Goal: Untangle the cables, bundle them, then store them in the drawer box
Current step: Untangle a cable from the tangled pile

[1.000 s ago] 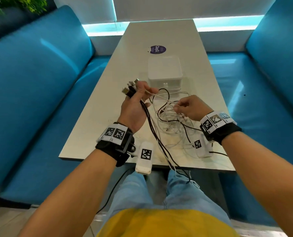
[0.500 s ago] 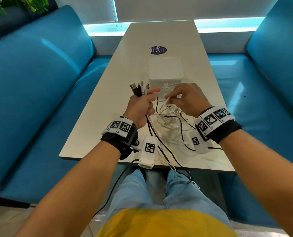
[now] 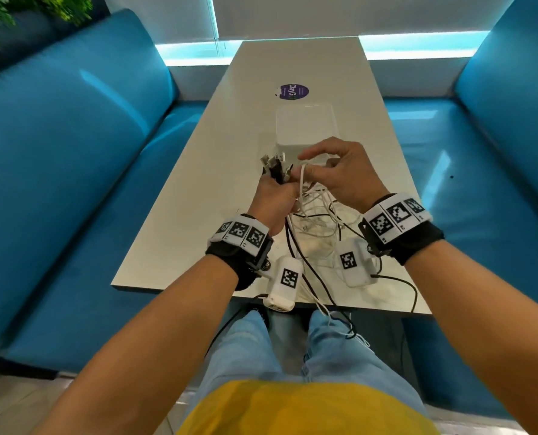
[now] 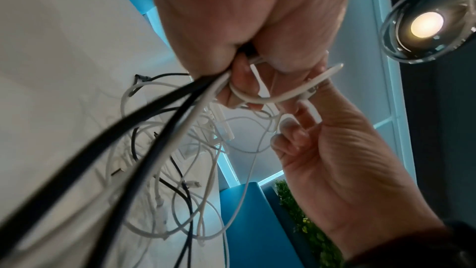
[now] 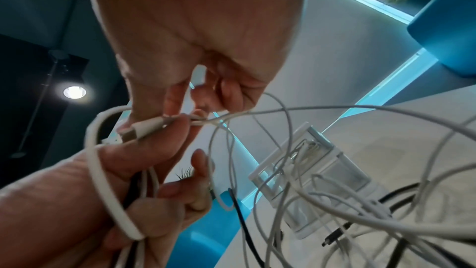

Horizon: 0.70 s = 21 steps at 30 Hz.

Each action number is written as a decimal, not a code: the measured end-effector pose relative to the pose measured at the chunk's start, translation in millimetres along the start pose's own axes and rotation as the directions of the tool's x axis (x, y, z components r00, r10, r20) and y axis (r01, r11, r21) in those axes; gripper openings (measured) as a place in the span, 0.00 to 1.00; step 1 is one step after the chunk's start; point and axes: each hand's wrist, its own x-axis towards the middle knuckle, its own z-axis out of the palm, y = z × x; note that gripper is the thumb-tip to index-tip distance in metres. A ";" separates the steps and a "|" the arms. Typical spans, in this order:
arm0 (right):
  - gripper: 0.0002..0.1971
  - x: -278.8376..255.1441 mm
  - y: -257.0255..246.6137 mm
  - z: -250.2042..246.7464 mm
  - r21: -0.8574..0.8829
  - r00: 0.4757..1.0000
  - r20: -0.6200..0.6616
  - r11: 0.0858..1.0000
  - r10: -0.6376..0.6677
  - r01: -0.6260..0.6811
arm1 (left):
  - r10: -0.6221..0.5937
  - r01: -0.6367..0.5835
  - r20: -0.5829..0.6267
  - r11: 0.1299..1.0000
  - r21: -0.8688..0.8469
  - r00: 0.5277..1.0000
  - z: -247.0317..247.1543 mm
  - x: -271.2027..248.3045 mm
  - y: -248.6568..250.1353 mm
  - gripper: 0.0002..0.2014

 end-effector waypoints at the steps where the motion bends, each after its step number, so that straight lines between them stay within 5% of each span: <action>1: 0.13 -0.9 1.0 -1.5 -0.032 0.999 0.034 0.999 0.022 -0.021 | 0.017 -0.017 -0.009 1.000 0.008 1.000 -1.4 -0.1 -0.6 0.05; 6: 0.10 -7.3 5.8 -19.2 -0.134 0.952 0.258 0.982 0.164 -0.133 | 0.066 -0.066 -0.030 0.998 -0.019 0.997 -11.6 -1.6 -2.9 0.02; 10: 0.10 -7.2 14.8 -32.0 -0.216 0.956 0.155 0.953 0.250 -0.214 | 0.000 -0.004 -0.018 0.968 -0.249 1.000 -25.2 2.1 -1.3 0.04; 16: 0.07 5.7 55.3 -59.6 -0.365 0.899 -0.171 0.822 0.403 -0.438 | 0.082 -0.123 -0.110 0.884 -0.450 0.991 -44.4 2.9 7.9 0.06; 21: 0.14 8.2 45.2 -55.6 -0.632 0.924 -0.102 0.693 0.369 -0.347 | 0.090 -0.134 -0.131 0.917 -0.376 0.987 -40.0 1.9 11.9 0.04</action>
